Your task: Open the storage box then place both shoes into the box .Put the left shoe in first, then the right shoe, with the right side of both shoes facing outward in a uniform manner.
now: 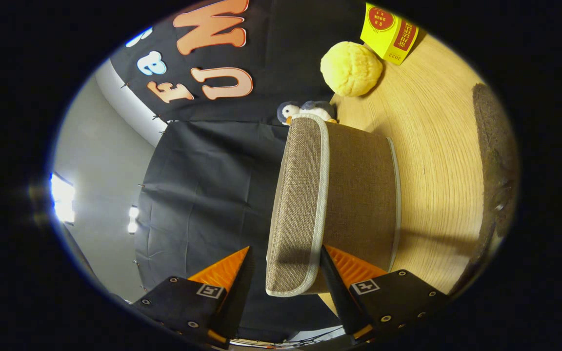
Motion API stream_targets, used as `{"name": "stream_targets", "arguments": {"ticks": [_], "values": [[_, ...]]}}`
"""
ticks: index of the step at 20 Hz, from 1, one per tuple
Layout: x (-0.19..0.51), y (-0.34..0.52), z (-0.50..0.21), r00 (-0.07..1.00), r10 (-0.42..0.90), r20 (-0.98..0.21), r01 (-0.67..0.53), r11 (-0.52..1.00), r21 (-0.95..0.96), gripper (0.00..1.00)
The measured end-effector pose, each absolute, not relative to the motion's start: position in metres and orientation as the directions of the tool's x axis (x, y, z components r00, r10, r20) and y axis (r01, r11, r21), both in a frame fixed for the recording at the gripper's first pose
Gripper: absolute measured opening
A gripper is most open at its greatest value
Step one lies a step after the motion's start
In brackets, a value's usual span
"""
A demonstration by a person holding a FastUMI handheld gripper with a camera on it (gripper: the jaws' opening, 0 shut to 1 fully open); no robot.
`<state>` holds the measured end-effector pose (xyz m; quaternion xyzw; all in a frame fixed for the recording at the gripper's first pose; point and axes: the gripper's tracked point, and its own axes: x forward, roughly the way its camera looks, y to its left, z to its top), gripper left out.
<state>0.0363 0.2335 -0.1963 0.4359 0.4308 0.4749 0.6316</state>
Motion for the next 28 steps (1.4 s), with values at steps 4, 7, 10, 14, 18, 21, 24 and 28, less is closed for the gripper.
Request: {"name": "stream_targets", "arguments": {"ticks": [4, 7, 10, 14, 18, 21, 24, 28], "values": [[0.033, 0.233, -0.2, 0.162, 0.979, -0.122, -0.25, 0.16, 0.955, 0.61], [0.032, 0.235, -0.212, 0.153, 0.975, -0.159, -0.245, 0.193, 0.95, 0.42], [0.039, 0.238, -0.215, 0.148, 0.975, -0.165, -0.133, 0.185, 0.974, 0.17], [0.029, 0.243, -0.214, 0.121, 0.982, -0.143, -0.126, 0.158, 0.979, 0.03], [0.027, 0.245, -0.206, 0.15, 0.977, -0.154, -0.162, 0.178, 0.971, 0.0], [0.033, 0.237, -0.173, 0.208, 0.973, -0.099, -0.196, 0.14, 0.97, 0.0], [0.038, 0.238, -0.156, 0.252, 0.962, -0.107, -0.223, 0.165, 0.961, 0.0], [0.036, 0.241, -0.197, 0.256, 0.927, -0.274, -0.214, 0.33, 0.919, 0.0]]}}
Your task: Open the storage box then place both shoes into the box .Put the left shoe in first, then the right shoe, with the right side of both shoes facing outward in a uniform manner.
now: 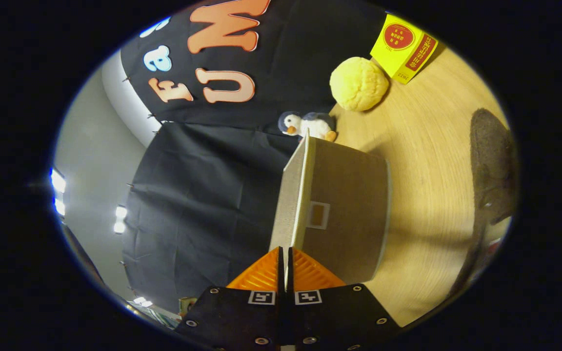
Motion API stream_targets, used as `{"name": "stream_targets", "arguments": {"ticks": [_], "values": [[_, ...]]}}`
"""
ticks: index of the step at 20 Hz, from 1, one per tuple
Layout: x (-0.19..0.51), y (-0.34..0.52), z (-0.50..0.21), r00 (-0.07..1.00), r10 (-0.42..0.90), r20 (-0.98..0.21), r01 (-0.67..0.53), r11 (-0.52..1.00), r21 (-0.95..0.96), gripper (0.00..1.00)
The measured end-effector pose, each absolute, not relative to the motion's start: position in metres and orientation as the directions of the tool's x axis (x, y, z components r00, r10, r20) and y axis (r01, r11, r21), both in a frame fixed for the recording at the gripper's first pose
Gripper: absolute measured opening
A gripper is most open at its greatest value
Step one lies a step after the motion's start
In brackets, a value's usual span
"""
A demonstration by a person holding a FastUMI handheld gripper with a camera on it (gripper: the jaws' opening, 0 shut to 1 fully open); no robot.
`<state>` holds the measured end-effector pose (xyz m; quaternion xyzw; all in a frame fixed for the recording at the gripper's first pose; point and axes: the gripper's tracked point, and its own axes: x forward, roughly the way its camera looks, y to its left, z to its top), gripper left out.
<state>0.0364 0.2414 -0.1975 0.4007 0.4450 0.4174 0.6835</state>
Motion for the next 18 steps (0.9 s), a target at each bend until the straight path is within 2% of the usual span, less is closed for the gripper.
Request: {"name": "stream_targets", "arguments": {"ticks": [2, 6, 8, 10, 11, 13, 18], "values": [[0.029, 0.247, -0.201, 0.23, 0.942, -0.246, -0.145, 0.283, 0.948, 0.0], [0.035, 0.253, -0.223, 0.296, 0.917, -0.269, -0.087, 0.306, 0.948, 0.01], [0.028, 0.256, -0.227, 0.315, 0.912, -0.262, -0.106, 0.308, 0.945, 0.24], [0.022, 0.26, -0.232, 0.312, 0.915, -0.257, -0.12, 0.306, 0.944, 0.69], [0.022, 0.264, -0.232, 0.306, 0.922, -0.236, -0.096, 0.277, 0.956, 0.82], [0.024, 0.267, -0.226, 0.316, 0.929, -0.19, -0.052, 0.218, 0.975, 0.87], [0.018, 0.276, -0.203, 0.322, 0.943, -0.082, -0.058, 0.106, 0.993, 0.87]]}}
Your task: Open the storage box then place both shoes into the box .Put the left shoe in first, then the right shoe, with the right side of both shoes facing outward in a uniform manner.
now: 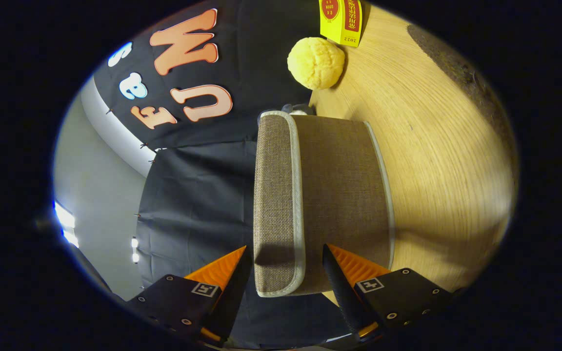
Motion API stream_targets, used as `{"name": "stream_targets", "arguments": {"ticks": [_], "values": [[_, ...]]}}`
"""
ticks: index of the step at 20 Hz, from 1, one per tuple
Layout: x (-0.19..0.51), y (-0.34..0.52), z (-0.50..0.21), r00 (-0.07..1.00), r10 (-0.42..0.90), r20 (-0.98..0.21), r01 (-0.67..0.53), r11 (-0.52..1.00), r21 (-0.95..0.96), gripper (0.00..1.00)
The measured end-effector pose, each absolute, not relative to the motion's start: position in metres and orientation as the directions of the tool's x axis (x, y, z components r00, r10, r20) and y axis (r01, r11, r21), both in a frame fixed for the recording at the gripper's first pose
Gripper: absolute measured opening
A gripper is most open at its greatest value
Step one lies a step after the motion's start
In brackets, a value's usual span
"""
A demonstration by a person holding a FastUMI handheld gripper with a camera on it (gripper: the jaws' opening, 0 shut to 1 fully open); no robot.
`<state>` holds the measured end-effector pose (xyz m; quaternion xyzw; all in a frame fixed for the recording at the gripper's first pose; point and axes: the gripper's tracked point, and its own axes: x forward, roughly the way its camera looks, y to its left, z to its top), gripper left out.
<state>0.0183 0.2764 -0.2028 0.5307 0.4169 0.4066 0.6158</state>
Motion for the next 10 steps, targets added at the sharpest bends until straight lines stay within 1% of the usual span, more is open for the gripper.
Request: {"name": "stream_targets", "arguments": {"ticks": [2, 4, 6, 7, 8, 10], "values": [[0.02, 0.275, -0.191, 0.329, 0.944, -0.036, -0.056, 0.058, 0.997, 0.86], [0.016, 0.275, -0.192, 0.321, 0.946, -0.04, -0.06, 0.063, 0.996, 0.84], [0.016, 0.272, -0.192, 0.32, 0.947, -0.042, -0.064, 0.066, 0.996, 0.75], [0.015, 0.271, -0.193, 0.322, 0.946, -0.04, -0.068, 0.065, 0.996, 0.68], [0.015, 0.27, -0.194, 0.327, 0.944, -0.037, -0.075, 0.065, 0.995, 0.64], [0.019, 0.271, -0.202, 0.344, 0.938, -0.052, -0.073, 0.082, 0.994, 0.39]]}}
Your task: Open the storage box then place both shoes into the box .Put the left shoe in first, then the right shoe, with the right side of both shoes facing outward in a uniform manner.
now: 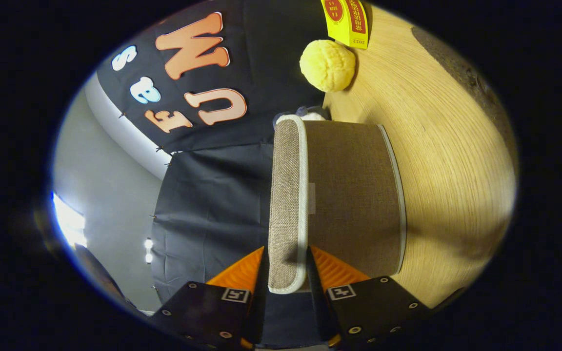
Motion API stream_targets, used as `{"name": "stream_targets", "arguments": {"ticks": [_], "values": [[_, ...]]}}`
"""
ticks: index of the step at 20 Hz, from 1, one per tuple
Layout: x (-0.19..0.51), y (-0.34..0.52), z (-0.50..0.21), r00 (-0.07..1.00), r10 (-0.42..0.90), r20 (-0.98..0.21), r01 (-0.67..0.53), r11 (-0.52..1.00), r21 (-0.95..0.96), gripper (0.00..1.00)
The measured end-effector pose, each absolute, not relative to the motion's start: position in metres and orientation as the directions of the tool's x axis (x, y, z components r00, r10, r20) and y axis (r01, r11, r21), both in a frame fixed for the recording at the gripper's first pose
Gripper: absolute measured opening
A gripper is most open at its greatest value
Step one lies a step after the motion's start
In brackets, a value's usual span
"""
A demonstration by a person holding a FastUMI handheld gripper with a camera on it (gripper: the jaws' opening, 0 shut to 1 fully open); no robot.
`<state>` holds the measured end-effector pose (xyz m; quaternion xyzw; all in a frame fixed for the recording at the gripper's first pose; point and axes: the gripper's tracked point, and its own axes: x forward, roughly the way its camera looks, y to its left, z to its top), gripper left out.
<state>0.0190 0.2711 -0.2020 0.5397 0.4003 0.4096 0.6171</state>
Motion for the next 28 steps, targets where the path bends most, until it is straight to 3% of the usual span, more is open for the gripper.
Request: {"name": "stream_targets", "arguments": {"ticks": [3, 5, 11, 18, 28], "values": [[0.023, 0.272, -0.194, 0.36, 0.933, -0.005, -0.092, 0.041, 0.995, 0.09], [0.022, 0.269, -0.177, 0.376, 0.925, 0.043, -0.143, 0.013, 0.99, 0.01], [0.025, 0.275, -0.158, 0.375, 0.926, -0.038, -0.216, 0.127, 0.968, 0.0], [0.029, 0.299, -0.09, 0.372, 0.926, -0.061, -0.305, 0.184, 0.934, 0.0], [0.028, 0.426, -0.004, 0.377, 0.903, -0.207, -0.432, 0.369, 0.823, 0.0]]}}
